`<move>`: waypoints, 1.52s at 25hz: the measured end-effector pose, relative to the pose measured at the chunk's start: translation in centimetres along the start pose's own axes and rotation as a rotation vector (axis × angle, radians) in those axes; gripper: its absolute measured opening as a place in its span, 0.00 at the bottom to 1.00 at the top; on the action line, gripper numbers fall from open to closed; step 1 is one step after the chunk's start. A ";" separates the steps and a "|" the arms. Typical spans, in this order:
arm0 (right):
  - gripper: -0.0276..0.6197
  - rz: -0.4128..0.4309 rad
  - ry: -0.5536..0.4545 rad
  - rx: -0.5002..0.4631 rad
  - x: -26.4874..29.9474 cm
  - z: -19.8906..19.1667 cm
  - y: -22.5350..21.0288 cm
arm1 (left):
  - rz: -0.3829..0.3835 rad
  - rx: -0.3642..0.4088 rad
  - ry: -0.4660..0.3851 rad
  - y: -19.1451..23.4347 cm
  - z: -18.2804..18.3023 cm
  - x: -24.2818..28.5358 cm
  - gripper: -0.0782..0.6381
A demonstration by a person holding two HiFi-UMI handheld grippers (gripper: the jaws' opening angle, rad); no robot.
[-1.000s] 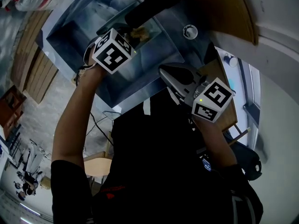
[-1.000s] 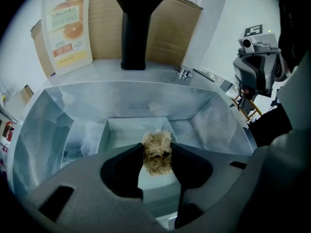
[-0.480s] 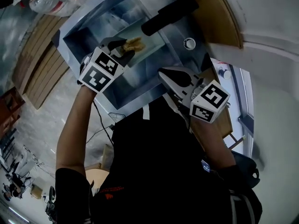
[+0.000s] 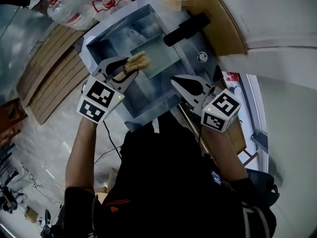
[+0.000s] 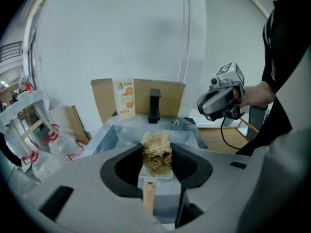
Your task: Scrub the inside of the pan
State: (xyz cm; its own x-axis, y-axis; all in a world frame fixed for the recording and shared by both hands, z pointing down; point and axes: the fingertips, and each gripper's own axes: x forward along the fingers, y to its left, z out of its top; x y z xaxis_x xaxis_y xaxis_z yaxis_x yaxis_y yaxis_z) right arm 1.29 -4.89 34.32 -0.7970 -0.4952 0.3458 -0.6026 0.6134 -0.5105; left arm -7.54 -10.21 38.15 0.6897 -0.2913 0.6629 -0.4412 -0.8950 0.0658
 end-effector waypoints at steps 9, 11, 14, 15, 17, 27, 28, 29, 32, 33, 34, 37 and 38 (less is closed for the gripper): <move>0.05 -0.013 -0.034 -0.096 0.3 2.4 4.7 | 0.050 -0.029 -0.156 -1.5 1.1 -7.4 0.35; 0.05 -0.013 -0.041 -0.114 0.4 2.8 5.7 | 0.056 -0.030 -0.185 -1.9 1.1 -8.6 0.35; 0.05 -0.014 -0.050 -0.133 0.5 3.1 7.2 | 0.069 -0.026 -0.219 -2.4 1.1 -10.4 0.35; 0.05 -0.015 -0.054 -0.136 0.6 3.2 7.7 | 0.072 -0.024 -0.230 -2.6 1.2 -11.0 0.35; 0.05 -0.015 -0.057 -0.144 0.7 3.3 8.5 | 0.081 -0.018 -0.251 -2.7 1.3 -12.1 0.35; 0.05 -0.019 -0.065 -0.189 1.3 3.9 11.3 | 0.102 -0.021 -0.345 -3.4 1.2 -16.2 0.35; 0.05 -0.019 -0.066 -0.195 1.3 4.0 11.5 | 0.103 -0.024 -0.349 -3.4 1.1 -16.5 0.35; 0.05 -0.017 -0.066 -0.201 1.4 4.0 11.7 | 0.104 -0.028 -0.353 -3.4 1.0 -16.7 0.35; 0.05 -0.016 -0.066 -0.211 1.6 4.2 12.2 | 0.100 -0.040 -0.369 -3.6 0.8 -17.3 0.35; 0.05 -0.017 -0.067 -0.210 1.6 4.2 12.2 | 0.097 -0.045 -0.372 -3.6 0.7 -17.4 0.35; 0.05 -0.018 -0.068 -0.208 1.7 4.2 12.2 | 0.092 -0.049 -0.375 -3.7 0.6 -17.4 0.35; 0.05 -0.018 -0.069 -0.204 1.8 4.2 12.4 | 0.078 -0.063 -0.378 -4.1 0.3 -17.4 0.35; 0.05 -0.022 -0.070 -0.205 1.8 4.2 12.4 | 0.075 -0.066 -0.379 -4.2 0.2 -17.5 0.35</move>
State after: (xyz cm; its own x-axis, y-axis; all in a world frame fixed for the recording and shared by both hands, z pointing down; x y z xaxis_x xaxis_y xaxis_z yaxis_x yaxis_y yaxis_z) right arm -7.39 -0.77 25.29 -0.7834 -0.5468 0.2956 -0.6208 0.7111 -0.3300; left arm -17.65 -1.46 26.18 0.8120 -0.4698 0.3463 -0.5256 -0.8466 0.0838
